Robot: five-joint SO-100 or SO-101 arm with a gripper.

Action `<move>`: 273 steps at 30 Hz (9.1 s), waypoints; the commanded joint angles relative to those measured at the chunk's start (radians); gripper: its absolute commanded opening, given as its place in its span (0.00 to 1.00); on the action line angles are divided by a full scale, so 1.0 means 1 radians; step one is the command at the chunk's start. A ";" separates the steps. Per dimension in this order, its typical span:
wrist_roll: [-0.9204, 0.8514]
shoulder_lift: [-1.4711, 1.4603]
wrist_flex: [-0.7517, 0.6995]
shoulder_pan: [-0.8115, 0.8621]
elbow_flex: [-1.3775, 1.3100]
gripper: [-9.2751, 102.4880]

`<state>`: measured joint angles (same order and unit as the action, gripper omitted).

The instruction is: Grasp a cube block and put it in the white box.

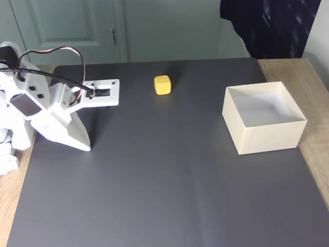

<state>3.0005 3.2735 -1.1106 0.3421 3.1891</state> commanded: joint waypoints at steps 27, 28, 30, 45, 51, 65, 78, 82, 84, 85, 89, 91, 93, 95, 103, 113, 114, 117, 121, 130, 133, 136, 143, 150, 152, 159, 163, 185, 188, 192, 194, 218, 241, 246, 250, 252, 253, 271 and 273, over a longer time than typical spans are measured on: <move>-0.041 0.006 -0.014 -0.060 -0.005 0.09; -0.048 0.006 -0.015 -0.077 -0.005 0.08; -0.038 0.006 -0.017 -0.086 -0.005 0.08; 0.044 0.008 0.112 -0.166 -0.051 0.08; 0.041 -0.216 0.235 -0.249 -0.175 0.08; 0.018 -1.060 0.574 -0.379 -0.785 0.08; -0.023 -1.266 0.594 -0.420 -0.973 0.08; -0.051 -1.295 0.601 -0.397 -0.968 0.08; -0.061 -1.307 0.607 -0.379 -0.968 0.08; -0.064 -1.315 0.611 -0.370 -0.969 0.08; -0.086 -1.328 0.624 -0.324 -0.968 0.08; -0.101 -1.338 0.630 -0.305 -0.971 0.08; -0.115 -1.347 0.653 -0.291 -0.971 0.08; -0.118 -1.362 0.663 -0.276 -0.977 0.09; -0.112 -1.460 0.683 -0.290 -1.055 0.19; -0.117 -1.508 0.710 -0.344 -1.068 0.33; -0.117 -1.514 0.718 -0.348 -1.068 0.34; -0.117 -1.542 0.726 -0.364 -1.078 0.35; -0.123 -1.615 0.742 -0.365 -1.120 0.35; -0.132 -1.698 0.752 -0.376 -1.144 0.35; -0.133 -1.720 0.770 -0.391 -1.144 0.35; -0.147 -1.740 0.779 -0.407 -1.144 0.35; -0.153 -1.782 0.811 -0.431 -1.149 0.35; -0.152 -1.821 0.819 -0.420 -1.181 0.32; -0.152 -1.827 0.819 -0.414 -1.195 0.32; -0.153 -1.847 0.819 -0.400 -1.215 0.30; -0.153 -1.859 0.815 -0.393 -1.215 0.29; -0.143 -1.899 0.853 -0.407 -1.221 0.08; -0.137 -1.901 0.853 -0.413 -1.235 0.08; -0.130 -1.894 0.842 -0.414 -1.238 0.08; -0.129 -1.882 0.841 -0.414 -1.238 0.08; -0.035 -1.631 0.945 -0.379 -1.293 0.08; 0.032 -1.715 0.963 -0.094 -1.585 0.08; 0.037 -1.792 0.971 -0.023 -1.663 0.08; 0.040 -1.859 0.971 0.015 -1.723 0.08; 0.040 -1.893 0.971 0.023 -1.750 0.08; 0.041 -1.911 0.971 0.026 -1.763 0.08; 0.057 -2.212 0.966 0.028 -2.039 0.10; 0.058 -2.218 0.965 0.025 -2.043 0.10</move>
<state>3.0542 1.0400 -0.1488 0.3682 1.2042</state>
